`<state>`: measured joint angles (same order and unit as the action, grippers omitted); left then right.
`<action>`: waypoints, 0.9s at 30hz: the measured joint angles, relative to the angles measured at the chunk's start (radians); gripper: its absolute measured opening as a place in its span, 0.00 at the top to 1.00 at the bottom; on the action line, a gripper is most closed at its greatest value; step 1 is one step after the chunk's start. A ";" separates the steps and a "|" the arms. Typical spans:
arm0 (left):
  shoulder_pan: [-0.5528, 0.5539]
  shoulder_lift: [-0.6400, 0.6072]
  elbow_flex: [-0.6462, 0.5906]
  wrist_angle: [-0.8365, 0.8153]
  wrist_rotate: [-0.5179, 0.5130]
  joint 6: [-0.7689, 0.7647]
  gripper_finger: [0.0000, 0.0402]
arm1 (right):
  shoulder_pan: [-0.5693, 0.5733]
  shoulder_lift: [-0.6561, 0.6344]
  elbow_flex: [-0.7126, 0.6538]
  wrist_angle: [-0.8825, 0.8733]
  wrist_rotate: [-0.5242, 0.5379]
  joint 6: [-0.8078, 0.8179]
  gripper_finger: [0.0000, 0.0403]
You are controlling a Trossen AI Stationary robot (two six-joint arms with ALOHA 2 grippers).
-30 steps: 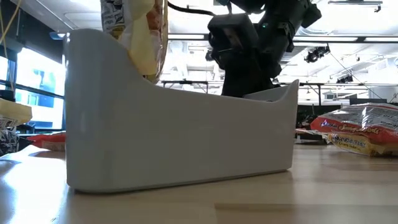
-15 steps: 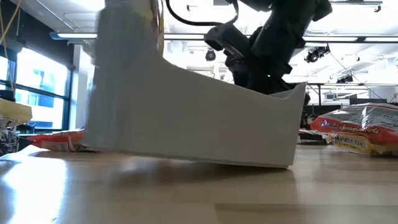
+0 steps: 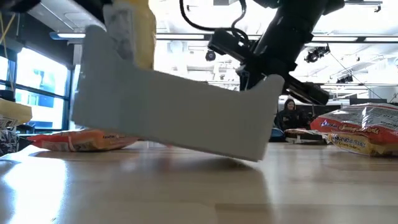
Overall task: Sort Maruchan noodles
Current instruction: Put the yellow noodle pack into the gray bin
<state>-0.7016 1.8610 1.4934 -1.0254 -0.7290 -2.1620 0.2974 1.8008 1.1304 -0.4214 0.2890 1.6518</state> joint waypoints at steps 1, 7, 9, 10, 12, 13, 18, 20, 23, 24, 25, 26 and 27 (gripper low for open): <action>0.000 0.000 -0.016 0.004 -0.001 0.000 1.00 | 0.000 0.000 0.000 -0.010 0.000 0.008 1.00; 0.000 -0.007 -0.079 0.028 -0.005 0.031 1.00 | 0.000 -0.003 0.001 -0.050 0.003 0.025 1.00; 0.001 -0.017 -0.080 0.029 -0.004 0.064 1.00 | 0.000 -0.003 0.001 -0.056 0.001 0.034 1.00; 0.002 -0.022 -0.080 0.024 -0.003 0.085 1.00 | 0.000 -0.003 0.001 -0.057 0.000 0.034 1.00; 0.009 -0.032 -0.080 0.002 0.009 0.124 1.00 | 0.000 -0.003 0.001 -0.060 -0.001 0.038 1.00; 0.015 -0.035 -0.080 -0.004 0.014 0.145 1.00 | 0.000 -0.003 0.001 -0.062 -0.001 0.045 1.00; 0.048 -0.034 -0.081 -0.015 0.040 0.234 1.00 | 0.000 -0.003 0.001 -0.070 0.007 0.053 1.00; 0.061 -0.034 -0.081 -0.017 0.040 0.265 1.00 | 0.000 -0.003 0.001 -0.074 0.008 0.052 1.00; 0.076 -0.034 -0.081 -0.015 0.041 0.298 1.00 | 0.000 -0.002 0.001 -0.089 0.008 0.052 1.00; 0.079 -0.034 -0.081 -0.013 0.044 0.307 1.00 | 0.000 -0.002 0.001 -0.094 0.007 0.053 1.00; 0.082 -0.034 -0.081 -0.006 0.056 0.313 1.00 | 0.000 -0.002 0.001 -0.099 0.007 0.052 1.00; 0.083 -0.034 -0.081 0.003 0.074 0.325 1.00 | 0.000 -0.002 0.001 -0.102 0.007 0.052 1.00; 0.082 -0.034 -0.081 0.009 0.088 0.338 0.99 | 0.000 -0.002 0.001 -0.104 0.007 0.052 1.00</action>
<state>-0.6192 1.8275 1.4124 -1.0159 -0.6409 -1.8237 0.2974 1.7988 1.1313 -0.5255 0.2963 1.7036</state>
